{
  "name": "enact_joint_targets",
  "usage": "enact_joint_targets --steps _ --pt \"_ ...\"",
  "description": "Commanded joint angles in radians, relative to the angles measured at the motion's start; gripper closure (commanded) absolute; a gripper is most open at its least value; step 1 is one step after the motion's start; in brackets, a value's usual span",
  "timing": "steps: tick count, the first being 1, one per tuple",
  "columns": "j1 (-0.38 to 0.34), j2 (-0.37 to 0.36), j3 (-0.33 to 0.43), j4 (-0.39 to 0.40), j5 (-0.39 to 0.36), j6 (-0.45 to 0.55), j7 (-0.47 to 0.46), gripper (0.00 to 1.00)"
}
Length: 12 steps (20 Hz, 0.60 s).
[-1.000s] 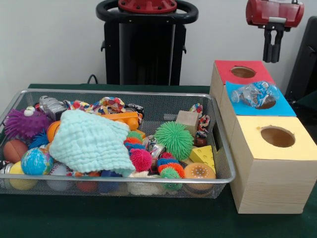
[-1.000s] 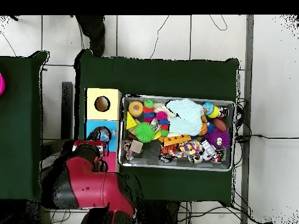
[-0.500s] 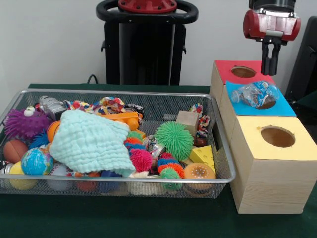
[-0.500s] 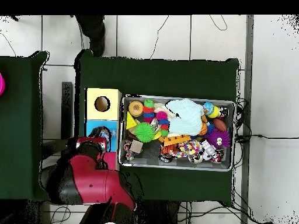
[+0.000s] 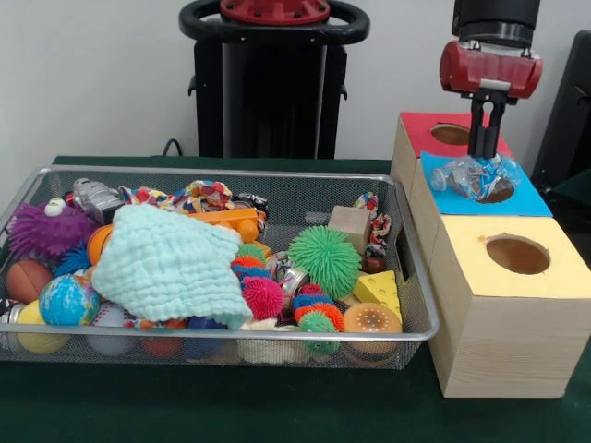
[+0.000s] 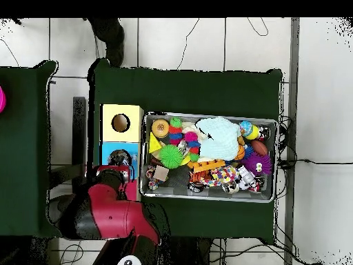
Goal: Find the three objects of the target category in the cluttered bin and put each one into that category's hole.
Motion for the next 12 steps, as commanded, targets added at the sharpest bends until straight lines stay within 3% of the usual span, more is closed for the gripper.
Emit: enact_joint_targets --steps 1,12 --pt "-0.017 0.087 0.014 0.025 -0.028 -0.098 0.180 1.00" --pt "-0.052 0.124 0.061 0.050 -0.031 -0.191 0.199 1.00"
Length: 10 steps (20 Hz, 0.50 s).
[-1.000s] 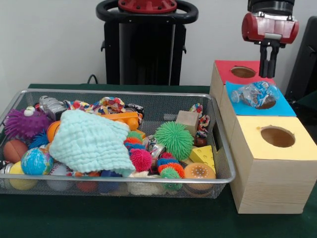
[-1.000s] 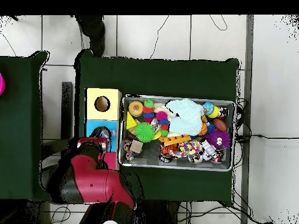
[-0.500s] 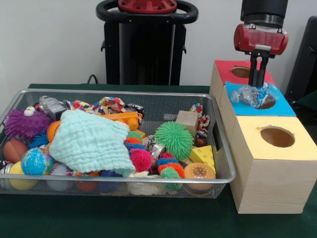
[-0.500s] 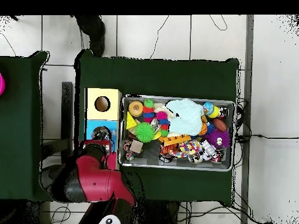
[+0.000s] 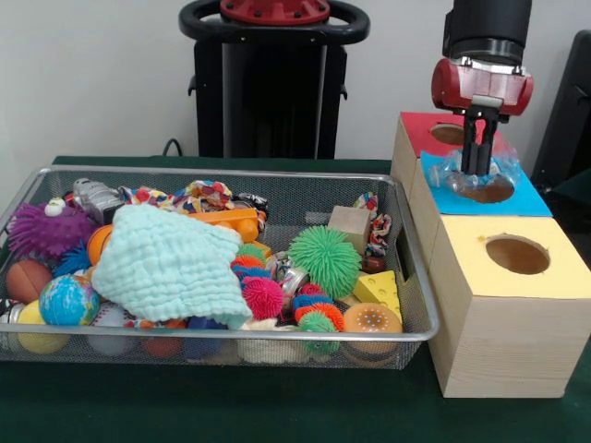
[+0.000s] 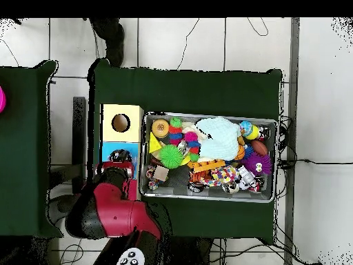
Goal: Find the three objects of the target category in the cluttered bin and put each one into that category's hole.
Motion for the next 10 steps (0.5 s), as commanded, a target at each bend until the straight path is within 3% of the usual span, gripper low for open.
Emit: enact_joint_targets --steps 1,10 --pt "-0.047 0.070 0.067 0.045 -0.031 -0.044 0.201 1.00" --pt "-0.050 0.096 0.076 0.039 -0.027 -0.075 0.205 1.00"
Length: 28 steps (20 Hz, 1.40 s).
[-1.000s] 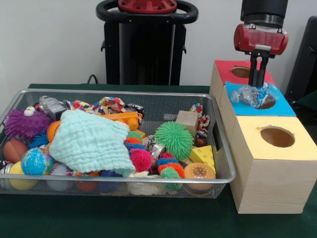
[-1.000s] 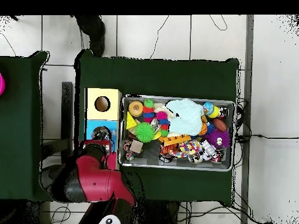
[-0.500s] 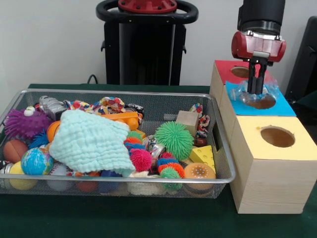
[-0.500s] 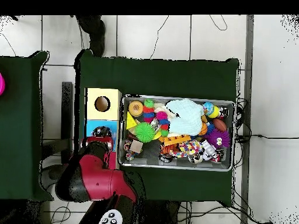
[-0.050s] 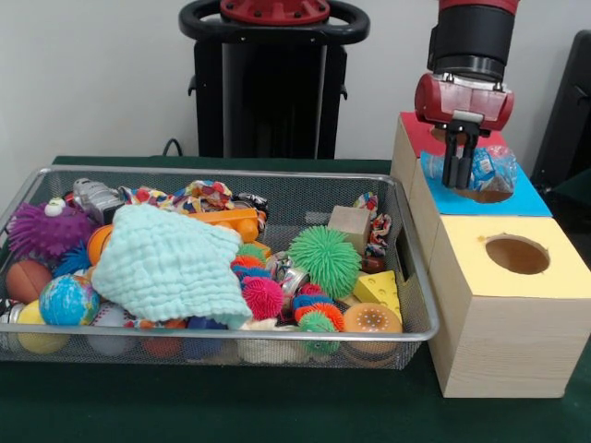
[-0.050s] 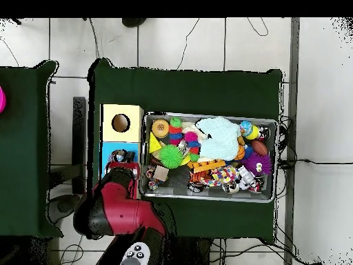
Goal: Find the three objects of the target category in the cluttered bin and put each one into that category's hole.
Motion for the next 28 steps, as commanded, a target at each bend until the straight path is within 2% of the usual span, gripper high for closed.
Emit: enact_joint_targets --steps 1,9,14,18,23,26,28 --pt "-0.030 0.054 0.077 0.034 -0.025 -0.033 0.203 1.00" --pt "-0.024 -0.008 0.068 0.026 -0.012 0.041 0.180 1.00" --pt "-0.010 -0.102 0.042 0.011 0.003 0.184 0.137 1.00" --pt "-0.004 -0.141 0.034 -0.008 0.007 0.238 0.127 1.00" --pt "0.022 -0.162 0.000 -0.035 0.010 0.311 0.120 1.00" --pt "0.055 -0.157 -0.038 -0.018 0.010 0.359 0.130 1.00" --pt "0.064 -0.144 -0.044 0.002 0.005 0.357 0.140 1.00"
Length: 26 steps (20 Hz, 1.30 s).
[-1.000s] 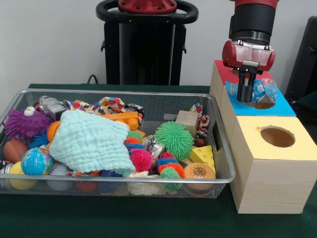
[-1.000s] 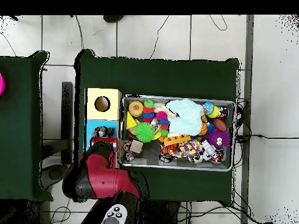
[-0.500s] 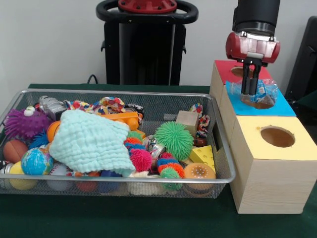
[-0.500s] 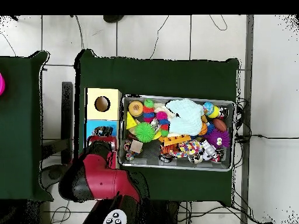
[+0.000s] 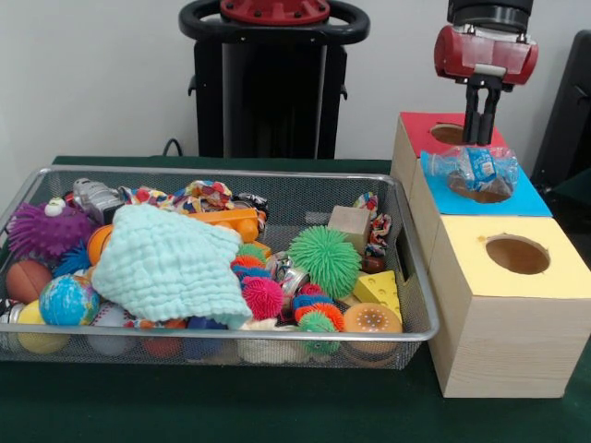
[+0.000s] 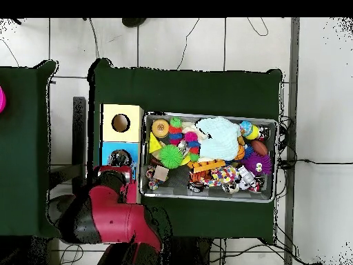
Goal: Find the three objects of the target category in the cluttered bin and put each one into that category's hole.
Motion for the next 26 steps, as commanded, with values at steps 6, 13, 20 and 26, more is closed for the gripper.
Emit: enact_joint_targets --steps 6,13,20,26 --pt "0.019 0.044 0.014 0.048 -0.002 0.106 0.169 1.00" --pt "0.000 0.077 0.041 0.079 -0.022 0.012 0.187 1.00" --pt "-0.021 0.137 0.066 0.091 -0.041 -0.082 0.207 1.00" --pt "-0.031 0.175 0.086 0.095 -0.035 -0.143 0.223 1.00"
